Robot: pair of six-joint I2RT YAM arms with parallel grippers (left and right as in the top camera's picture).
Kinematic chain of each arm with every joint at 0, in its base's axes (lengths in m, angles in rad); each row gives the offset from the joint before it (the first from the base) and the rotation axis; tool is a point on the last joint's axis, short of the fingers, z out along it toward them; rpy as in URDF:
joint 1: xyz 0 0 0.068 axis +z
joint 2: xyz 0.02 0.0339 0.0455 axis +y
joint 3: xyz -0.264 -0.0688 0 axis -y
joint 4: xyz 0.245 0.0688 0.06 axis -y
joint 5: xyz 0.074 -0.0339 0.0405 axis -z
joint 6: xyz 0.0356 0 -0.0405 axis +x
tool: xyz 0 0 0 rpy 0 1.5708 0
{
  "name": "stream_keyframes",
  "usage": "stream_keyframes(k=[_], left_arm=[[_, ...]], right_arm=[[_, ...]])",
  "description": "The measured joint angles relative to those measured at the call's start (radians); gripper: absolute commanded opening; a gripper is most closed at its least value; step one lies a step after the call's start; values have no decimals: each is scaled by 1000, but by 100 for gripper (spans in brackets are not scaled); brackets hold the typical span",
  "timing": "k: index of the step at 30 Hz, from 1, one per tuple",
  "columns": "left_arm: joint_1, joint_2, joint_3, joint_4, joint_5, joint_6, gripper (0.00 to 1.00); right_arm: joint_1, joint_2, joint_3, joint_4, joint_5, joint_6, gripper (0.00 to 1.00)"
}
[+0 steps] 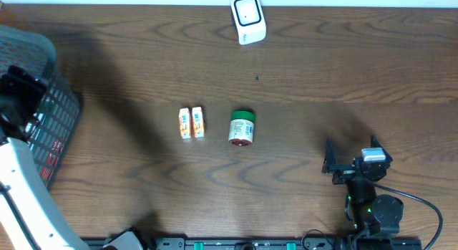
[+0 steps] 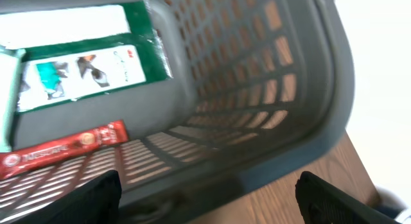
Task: Scan the item barcode
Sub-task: 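Reach down into the basket toward a light green wipes pack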
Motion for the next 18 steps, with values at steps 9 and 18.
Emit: stream_keyframes(k=[9,18], left_arm=[[-81,63,0,89,1,-45,88],[-85,78,0,137,39,-91,87]], right_arm=[[0,0,0,0,0,0,99],[0,0,0,0,0,0,99]])
